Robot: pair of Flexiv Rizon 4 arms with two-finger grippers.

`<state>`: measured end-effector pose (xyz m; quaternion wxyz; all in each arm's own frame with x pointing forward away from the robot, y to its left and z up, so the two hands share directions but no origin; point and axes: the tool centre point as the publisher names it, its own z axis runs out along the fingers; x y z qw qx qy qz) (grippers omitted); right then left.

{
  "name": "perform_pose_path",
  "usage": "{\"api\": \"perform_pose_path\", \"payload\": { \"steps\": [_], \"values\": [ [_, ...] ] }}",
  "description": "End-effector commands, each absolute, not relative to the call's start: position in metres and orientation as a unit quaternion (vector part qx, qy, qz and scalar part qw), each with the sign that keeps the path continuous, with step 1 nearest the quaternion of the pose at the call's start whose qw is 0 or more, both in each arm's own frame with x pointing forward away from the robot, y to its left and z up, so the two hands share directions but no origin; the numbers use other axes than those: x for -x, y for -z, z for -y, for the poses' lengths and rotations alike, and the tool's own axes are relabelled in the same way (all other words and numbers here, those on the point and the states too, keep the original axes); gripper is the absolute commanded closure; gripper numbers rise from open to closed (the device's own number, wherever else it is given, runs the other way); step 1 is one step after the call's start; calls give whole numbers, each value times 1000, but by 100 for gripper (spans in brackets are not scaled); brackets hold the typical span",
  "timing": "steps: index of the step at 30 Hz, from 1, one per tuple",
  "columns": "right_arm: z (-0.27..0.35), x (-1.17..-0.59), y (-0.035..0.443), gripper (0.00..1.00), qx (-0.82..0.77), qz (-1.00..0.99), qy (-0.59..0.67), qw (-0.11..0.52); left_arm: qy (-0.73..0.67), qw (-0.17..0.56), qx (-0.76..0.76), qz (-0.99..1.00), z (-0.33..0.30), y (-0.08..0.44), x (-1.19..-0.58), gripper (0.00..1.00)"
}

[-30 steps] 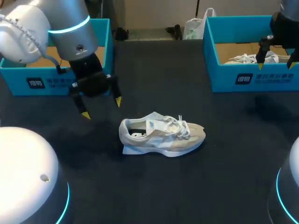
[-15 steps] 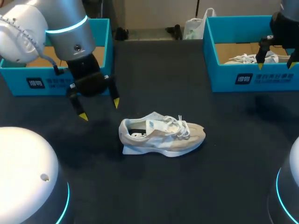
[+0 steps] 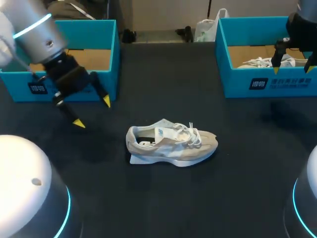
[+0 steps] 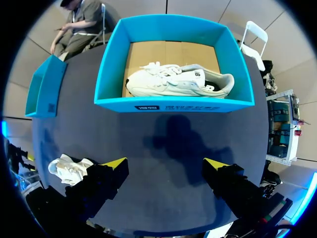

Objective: Take the shoe out of the shoebox, open the shoe tongue, remove and reinsert the insole, then place the shoe into the shoebox

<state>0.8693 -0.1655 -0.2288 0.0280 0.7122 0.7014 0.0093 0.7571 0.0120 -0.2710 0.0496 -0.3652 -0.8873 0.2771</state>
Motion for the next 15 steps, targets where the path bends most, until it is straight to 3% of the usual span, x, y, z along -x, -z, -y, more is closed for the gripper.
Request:
{"api": "perform_pose_path", "payload": {
  "steps": [1,15],
  "values": [
    [165,-869,229,0,-713,-701,-9,29,-341,11,303,890,-29,282,-752,0],
    [165,-869,229,0,-713,-701,-9,29,-459,18,180,870,-43,293,-752,0]
  ]
}}
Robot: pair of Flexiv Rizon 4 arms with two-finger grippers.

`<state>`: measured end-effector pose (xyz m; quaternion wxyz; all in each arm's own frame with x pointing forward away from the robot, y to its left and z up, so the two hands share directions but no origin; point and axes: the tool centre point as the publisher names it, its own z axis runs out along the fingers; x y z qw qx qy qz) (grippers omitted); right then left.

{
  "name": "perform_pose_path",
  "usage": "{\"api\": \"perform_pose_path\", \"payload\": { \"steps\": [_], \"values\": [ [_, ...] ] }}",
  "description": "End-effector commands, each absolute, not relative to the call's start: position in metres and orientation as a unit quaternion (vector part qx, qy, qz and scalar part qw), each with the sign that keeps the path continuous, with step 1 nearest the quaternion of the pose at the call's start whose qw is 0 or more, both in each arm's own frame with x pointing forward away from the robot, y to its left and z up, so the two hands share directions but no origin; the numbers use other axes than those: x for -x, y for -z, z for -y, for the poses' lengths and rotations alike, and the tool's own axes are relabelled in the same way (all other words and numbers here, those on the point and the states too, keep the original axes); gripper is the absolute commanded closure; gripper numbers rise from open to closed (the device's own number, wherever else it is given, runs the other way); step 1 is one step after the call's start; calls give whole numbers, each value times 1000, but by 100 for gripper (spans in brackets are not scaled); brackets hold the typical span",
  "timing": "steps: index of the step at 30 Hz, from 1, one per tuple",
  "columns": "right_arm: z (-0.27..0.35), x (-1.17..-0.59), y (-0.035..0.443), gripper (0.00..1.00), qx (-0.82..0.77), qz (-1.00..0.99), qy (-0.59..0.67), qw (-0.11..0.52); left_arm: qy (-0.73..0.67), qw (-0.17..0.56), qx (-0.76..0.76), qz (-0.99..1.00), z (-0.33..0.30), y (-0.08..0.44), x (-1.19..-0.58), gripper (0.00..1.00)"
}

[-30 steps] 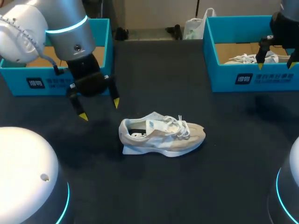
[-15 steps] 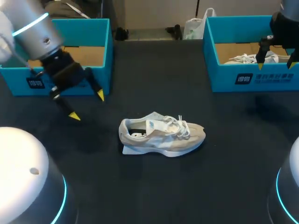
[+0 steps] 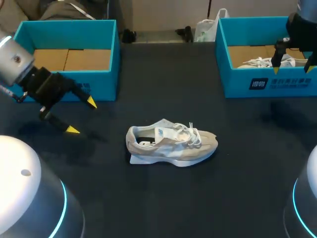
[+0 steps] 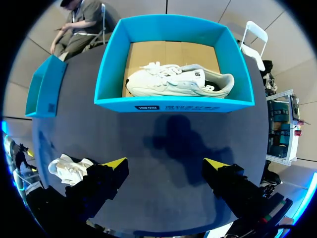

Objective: Take the shoe out of the shoebox, open the shoe tongue, remove and reinsert the insole, then place the shoe into the shoebox

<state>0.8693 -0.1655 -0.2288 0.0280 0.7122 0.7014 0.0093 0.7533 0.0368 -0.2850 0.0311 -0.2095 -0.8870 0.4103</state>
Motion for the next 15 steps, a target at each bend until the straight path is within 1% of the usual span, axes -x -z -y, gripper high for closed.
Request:
{"api": "perform_pose_path", "payload": {
  "steps": [1,9,15],
  "values": [
    [165,-869,229,0,-713,-701,-9,29,-469,21,170,866,-45,294,-752,0],
    [165,-869,229,0,-713,-701,-9,29,-547,44,82,832,-59,317,-745,0],
    [165,-869,229,0,-713,-701,-9,29,-564,34,59,823,-63,329,-736,0]
  ]
}}
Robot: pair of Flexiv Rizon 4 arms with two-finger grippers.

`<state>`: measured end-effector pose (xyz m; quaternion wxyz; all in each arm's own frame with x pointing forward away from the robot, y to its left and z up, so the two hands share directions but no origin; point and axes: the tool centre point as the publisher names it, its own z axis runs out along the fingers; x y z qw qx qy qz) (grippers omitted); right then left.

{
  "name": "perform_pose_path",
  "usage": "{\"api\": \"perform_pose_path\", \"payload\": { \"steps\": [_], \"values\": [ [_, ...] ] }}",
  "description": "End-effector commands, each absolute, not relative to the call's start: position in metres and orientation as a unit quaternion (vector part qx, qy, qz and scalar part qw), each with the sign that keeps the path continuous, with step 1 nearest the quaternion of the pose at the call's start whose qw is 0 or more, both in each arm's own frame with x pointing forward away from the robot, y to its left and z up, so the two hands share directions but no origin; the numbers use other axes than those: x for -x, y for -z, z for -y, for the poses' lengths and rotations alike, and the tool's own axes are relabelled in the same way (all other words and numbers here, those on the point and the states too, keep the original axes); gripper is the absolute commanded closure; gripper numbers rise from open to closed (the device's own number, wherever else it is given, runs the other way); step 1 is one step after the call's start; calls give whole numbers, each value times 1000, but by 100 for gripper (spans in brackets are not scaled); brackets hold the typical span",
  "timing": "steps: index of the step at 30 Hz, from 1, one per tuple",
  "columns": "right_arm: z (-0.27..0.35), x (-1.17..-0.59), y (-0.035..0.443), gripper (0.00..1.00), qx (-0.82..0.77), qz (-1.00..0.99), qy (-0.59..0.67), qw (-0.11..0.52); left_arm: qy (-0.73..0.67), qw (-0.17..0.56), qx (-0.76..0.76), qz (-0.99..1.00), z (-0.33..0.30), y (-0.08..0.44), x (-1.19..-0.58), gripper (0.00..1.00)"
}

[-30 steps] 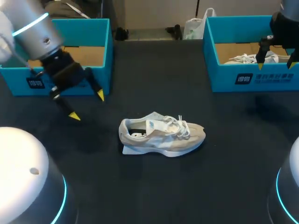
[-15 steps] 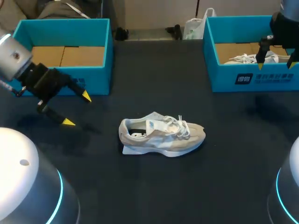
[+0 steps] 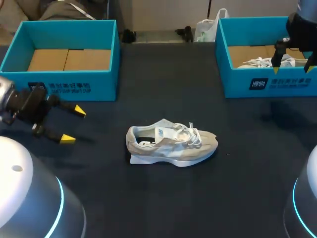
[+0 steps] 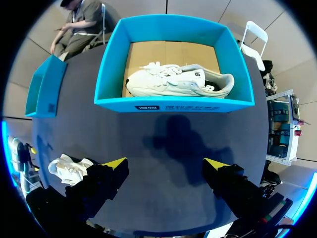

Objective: Take the shoe out of the shoebox, open the shoe tongue, remove and reinsert the insole, then place the shoe into the shoebox

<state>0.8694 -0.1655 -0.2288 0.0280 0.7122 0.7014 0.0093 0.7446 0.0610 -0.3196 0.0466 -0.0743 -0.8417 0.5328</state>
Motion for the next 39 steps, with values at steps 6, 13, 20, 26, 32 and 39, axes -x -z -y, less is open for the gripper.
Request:
{"api": "perform_pose_path", "payload": {
  "steps": [6,13,20,26,32,39],
  "values": [
    [165,-869,229,0,-713,-701,-9,29,-578,44,35,814,-69,340,-734,0],
    [165,-869,229,0,-713,-701,-9,29,-578,44,35,814,-69,340,-734,0],
    [165,-869,229,0,-713,-701,-9,29,-578,44,35,814,-69,340,-734,0],
    [165,-869,229,0,-713,-701,-9,29,-585,46,-4,809,-61,350,-725,0],
    [165,-869,229,0,-713,-701,-9,29,-583,31,1,812,-47,368,-722,0],
    [165,-869,229,0,-713,-701,-9,29,-583,42,10,811,-27,380,-727,0]
  ]
}}
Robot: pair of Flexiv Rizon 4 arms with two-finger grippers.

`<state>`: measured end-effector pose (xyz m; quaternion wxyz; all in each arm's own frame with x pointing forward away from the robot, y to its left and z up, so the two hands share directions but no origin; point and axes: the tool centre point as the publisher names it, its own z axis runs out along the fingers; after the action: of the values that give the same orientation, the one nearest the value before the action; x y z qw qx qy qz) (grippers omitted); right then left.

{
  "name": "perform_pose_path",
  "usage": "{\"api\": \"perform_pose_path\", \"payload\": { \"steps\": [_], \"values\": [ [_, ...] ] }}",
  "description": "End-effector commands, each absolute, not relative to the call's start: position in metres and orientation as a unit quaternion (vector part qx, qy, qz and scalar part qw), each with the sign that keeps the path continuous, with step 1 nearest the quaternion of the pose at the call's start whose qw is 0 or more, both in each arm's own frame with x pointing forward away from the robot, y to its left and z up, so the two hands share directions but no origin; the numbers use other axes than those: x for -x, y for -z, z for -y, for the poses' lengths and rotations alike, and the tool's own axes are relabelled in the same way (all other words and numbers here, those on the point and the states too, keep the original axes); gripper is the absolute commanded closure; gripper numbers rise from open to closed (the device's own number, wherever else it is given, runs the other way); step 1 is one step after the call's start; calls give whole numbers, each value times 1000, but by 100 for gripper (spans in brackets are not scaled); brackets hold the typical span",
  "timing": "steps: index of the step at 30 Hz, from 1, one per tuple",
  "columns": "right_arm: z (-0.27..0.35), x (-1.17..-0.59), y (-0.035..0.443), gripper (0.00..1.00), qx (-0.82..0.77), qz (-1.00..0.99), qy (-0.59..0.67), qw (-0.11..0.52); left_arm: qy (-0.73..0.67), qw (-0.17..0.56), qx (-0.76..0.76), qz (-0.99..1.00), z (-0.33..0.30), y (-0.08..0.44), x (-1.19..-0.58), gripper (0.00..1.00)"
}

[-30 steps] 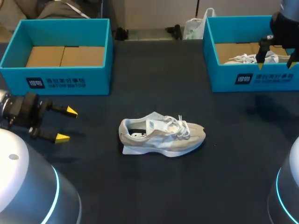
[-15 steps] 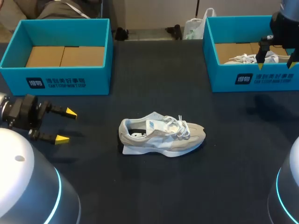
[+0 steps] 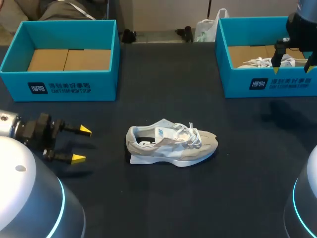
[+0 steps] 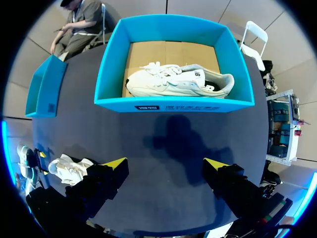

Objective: Take the shoe out of the shoebox, open the shoe tongue, remove and reinsert the insole, then place the shoe into the shoebox

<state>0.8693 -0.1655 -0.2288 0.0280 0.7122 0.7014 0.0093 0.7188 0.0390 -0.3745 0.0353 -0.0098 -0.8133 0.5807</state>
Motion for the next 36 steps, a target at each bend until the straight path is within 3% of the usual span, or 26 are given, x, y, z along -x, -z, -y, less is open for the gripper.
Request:
{"api": "perform_pose_path", "payload": {
  "steps": [1,20,36],
  "values": [
    [165,-869,229,0,-713,-701,-9,29,-582,39,11,812,-25,381,-728,0],
    [165,-869,229,0,-713,-701,-9,29,-572,41,-3,819,30,397,-741,0],
    [165,-869,229,0,-713,-701,-9,29,-572,41,-3,819,30,397,-741,0]
  ]
}}
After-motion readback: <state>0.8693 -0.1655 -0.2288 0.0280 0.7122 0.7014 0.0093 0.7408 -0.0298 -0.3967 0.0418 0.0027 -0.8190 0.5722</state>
